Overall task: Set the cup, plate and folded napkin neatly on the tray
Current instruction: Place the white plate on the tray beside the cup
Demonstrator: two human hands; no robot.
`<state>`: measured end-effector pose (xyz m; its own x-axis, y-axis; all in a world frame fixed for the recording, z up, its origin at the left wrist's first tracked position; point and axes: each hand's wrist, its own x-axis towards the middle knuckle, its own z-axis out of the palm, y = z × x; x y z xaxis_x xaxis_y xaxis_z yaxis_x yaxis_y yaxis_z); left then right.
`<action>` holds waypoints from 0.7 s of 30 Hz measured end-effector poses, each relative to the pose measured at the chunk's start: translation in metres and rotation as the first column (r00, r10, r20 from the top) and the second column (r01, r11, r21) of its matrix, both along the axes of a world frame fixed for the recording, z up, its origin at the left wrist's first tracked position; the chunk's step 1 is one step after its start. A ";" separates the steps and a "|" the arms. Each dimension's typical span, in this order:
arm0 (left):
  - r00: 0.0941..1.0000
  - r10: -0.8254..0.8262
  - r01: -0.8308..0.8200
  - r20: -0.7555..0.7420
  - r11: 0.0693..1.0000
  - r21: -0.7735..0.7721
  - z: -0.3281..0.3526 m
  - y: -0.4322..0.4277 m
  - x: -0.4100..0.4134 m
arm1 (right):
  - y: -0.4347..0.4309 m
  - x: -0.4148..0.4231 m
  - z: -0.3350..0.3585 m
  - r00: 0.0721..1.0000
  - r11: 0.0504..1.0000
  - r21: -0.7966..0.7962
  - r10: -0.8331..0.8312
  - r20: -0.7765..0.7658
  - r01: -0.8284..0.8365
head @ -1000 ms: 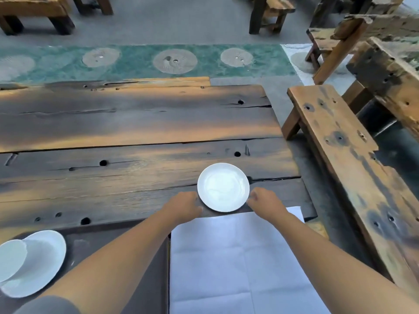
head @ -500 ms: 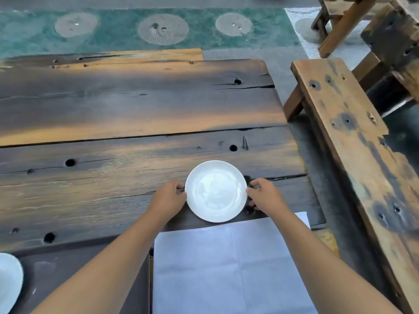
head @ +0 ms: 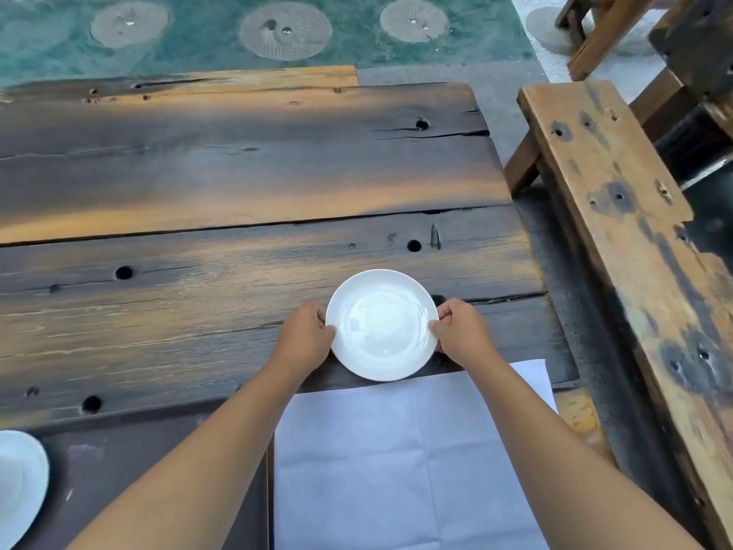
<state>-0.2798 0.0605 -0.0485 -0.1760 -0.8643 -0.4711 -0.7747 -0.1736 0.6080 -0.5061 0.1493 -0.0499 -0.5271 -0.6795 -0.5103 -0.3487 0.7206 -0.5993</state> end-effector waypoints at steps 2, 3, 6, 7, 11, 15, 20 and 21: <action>0.999 0.026 -0.025 -0.035 1.000 0.014 0.008 0.003 0.005 | 0.003 0.003 0.007 1.000 1.000 -0.016 -0.001 0.021 0.001; 0.995 0.063 -0.060 -0.076 0.997 0.045 0.012 0.005 0.008 | 0.006 0.005 0.011 0.999 1.000 -0.026 -0.005 0.035 0.006; 0.977 0.150 -0.134 -0.154 0.984 0.114 0.028 0.013 0.019 | 0.015 0.012 0.030 0.997 0.998 -0.051 -0.029 0.075 0.033; 0.972 0.157 -0.138 -0.172 0.983 0.117 0.034 0.017 0.023 | 0.020 0.015 0.038 0.995 0.997 -0.061 -0.038 0.096 0.044; 0.945 0.215 -0.188 -0.245 0.974 0.131 0.064 0.038 0.044 | 0.041 0.034 0.072 0.978 0.989 -0.120 -0.060 0.198 0.085; 0.915 0.268 -0.236 -0.301 0.962 0.139 0.090 0.063 0.070 | 0.065 0.059 0.099 0.975 0.983 -0.164 -0.041 0.217 0.077; 0.885 0.303 -0.271 -0.354 0.953 0.136 0.119 0.101 0.112 | 0.099 0.095 0.122 0.968 0.974 -0.220 0.001 0.252 0.056; 0.882 0.309 -0.281 -0.355 0.951 0.130 0.125 0.109 0.121 | 0.105 0.104 0.126 0.964 0.970 -0.235 0.010 0.266 0.055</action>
<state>-0.1589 0.1699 0.0765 -0.0907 -0.8693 -0.4859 -0.4051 -0.4135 0.8154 -0.4025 0.2546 0.0760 -0.4128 -0.7878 -0.4572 -0.1405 0.5510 -0.8226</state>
